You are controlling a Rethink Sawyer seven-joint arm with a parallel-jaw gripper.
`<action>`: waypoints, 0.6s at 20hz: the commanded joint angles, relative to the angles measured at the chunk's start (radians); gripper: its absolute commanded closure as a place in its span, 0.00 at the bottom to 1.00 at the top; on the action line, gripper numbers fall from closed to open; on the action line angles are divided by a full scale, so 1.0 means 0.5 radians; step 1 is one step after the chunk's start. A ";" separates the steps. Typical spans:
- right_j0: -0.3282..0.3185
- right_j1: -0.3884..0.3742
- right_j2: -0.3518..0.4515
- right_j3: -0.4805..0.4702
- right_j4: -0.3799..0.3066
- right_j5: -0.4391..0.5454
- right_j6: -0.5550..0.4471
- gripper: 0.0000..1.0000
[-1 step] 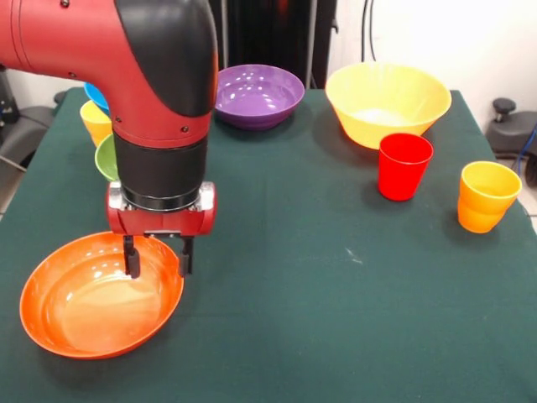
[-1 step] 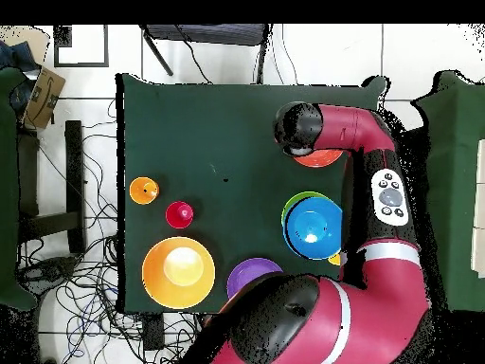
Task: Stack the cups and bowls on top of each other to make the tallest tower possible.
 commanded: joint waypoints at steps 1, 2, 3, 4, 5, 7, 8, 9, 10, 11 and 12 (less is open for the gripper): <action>0.005 -0.013 0.262 0.155 0.007 0.106 -0.456 0.00; 0.010 -0.011 0.266 0.147 0.010 0.117 -0.447 0.00; 0.011 -0.010 0.270 0.148 0.011 0.113 -0.438 0.00; 0.016 -0.015 0.267 0.154 0.005 0.102 -0.427 0.00; 0.023 -0.014 0.261 0.150 -0.007 0.088 -0.414 0.00; 0.047 -0.011 0.232 0.134 -0.055 0.042 -0.386 0.00; 0.065 -0.009 0.209 0.124 -0.085 0.014 -0.364 0.00; 0.087 -0.009 0.176 0.114 -0.124 -0.014 -0.339 0.00; 0.117 -0.005 0.132 0.094 -0.165 -0.031 -0.304 0.00; 0.147 -0.001 0.087 0.075 -0.207 -0.049 -0.269 0.00; 0.172 0.005 0.049 0.054 -0.237 -0.050 -0.238 0.00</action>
